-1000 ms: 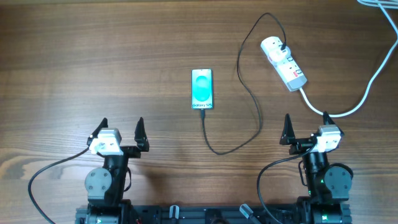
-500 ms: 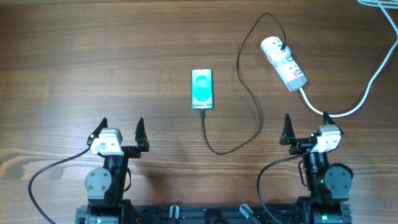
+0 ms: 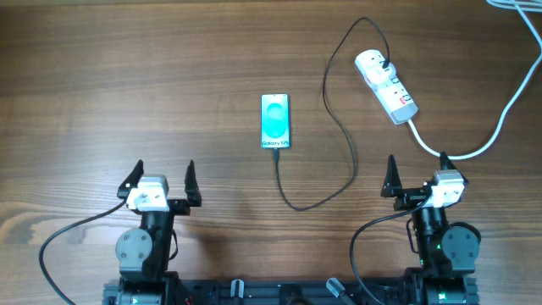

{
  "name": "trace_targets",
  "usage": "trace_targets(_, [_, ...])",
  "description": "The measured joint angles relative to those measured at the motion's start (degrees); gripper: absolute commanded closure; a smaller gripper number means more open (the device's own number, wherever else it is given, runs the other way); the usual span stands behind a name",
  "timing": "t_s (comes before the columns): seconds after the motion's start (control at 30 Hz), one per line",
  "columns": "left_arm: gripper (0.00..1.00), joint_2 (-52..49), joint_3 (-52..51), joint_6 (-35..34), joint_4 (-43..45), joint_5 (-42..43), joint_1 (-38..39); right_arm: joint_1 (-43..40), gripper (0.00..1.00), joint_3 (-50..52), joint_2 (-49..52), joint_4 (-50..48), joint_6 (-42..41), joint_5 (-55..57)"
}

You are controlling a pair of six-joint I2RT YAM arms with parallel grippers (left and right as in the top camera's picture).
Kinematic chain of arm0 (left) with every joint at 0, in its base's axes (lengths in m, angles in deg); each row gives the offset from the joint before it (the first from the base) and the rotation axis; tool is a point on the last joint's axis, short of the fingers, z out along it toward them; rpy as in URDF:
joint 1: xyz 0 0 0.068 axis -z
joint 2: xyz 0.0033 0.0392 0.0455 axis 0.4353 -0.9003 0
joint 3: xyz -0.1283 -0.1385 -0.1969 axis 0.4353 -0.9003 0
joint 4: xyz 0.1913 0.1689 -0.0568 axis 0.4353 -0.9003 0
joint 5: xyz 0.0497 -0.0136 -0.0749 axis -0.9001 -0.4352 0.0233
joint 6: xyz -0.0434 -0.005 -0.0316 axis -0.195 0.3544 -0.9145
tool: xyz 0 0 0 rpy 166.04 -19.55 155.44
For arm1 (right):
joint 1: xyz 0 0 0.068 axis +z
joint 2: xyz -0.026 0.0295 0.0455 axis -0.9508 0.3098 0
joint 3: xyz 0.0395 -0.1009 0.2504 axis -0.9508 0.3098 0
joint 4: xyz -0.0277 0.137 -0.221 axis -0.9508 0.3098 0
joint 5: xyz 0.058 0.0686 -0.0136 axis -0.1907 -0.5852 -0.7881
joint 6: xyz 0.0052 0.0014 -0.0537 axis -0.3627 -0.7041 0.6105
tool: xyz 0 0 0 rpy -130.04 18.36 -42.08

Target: Plug charger to phone and switch on socket

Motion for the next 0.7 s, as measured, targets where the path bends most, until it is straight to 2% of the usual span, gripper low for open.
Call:
trace_targets(0.2, [0.0,0.0,0.0,-0.7,0.3,-4.2,0.0,0.0,0.0,0.0,0.0,0.0,0.0,0.0])
trace_targets(0.7, [0.0,0.0,0.0,1.1,0.3,-3.8,-0.8,0.0,0.0,0.0,0.0,0.0,0.0,0.0])
